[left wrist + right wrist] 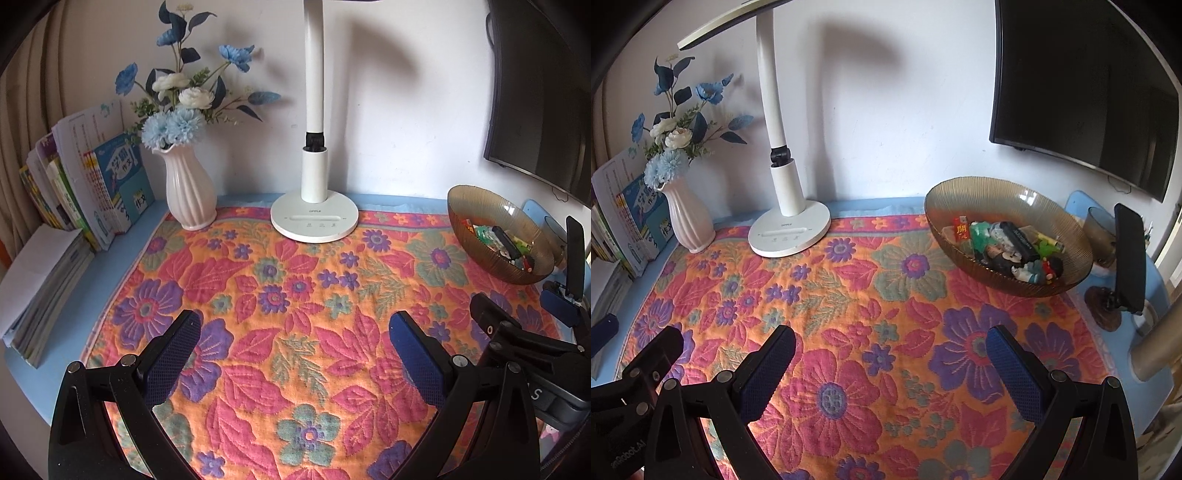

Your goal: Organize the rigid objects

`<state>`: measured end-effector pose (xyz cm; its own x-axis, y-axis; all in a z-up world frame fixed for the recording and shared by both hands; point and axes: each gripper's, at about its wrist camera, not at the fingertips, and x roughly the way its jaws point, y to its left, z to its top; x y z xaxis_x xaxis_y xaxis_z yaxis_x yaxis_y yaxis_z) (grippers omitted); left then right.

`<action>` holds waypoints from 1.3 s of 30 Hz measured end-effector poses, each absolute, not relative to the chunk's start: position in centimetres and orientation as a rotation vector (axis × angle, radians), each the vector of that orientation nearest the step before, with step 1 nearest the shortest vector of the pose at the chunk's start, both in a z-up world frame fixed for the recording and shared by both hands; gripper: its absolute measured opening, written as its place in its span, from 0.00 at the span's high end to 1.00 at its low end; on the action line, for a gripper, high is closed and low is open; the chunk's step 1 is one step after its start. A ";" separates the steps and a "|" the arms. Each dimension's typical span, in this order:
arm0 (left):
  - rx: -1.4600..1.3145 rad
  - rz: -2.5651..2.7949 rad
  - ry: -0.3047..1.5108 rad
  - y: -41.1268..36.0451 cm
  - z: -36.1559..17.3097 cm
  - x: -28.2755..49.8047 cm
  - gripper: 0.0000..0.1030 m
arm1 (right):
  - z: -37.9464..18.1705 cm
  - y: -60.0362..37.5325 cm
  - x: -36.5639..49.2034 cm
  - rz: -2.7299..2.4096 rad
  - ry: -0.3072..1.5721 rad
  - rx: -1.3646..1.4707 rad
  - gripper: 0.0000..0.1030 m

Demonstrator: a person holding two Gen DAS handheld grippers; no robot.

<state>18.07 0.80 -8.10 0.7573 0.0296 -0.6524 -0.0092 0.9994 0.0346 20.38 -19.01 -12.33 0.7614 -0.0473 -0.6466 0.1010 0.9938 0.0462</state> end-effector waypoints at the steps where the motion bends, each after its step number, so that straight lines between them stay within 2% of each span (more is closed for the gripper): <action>1: 0.027 0.022 0.714 0.8 -8.2 18.2 0.01 | -12.4 -19.0 20.4 -0.083 0.701 0.076 0.00; 13: 0.050 0.008 0.678 0.6 -9.8 19.6 0.01 | -14.0 -18.8 21.8 -0.076 0.664 0.036 0.00; 18: 0.111 0.056 0.661 1.4 -12.4 22.5 0.01 | -15.9 -18.1 23.3 -0.070 0.661 -0.024 0.00; 22: 0.047 0.056 0.713 2.9 -14.7 24.7 0.01 | -17.4 -17.8 24.5 -0.061 0.667 -0.053 0.00; 25: -0.056 0.036 0.783 4.2 -16.5 25.6 0.01 | -18.9 -18.1 25.4 -0.038 0.711 -0.016 0.00; 32: -0.068 0.047 0.963 4.4 -19.4 27.8 0.01 | -22.3 -19.8 28.2 -0.065 0.911 0.075 0.00; 34: -0.038 0.064 0.966 4.0 -19.6 27.9 0.00 | -23.1 -19.8 28.9 -0.065 0.967 0.076 0.00; 39: -0.047 0.073 0.964 4.1 -19.6 27.9 0.00 | -23.1 -19.8 29.1 -0.051 0.963 0.068 0.00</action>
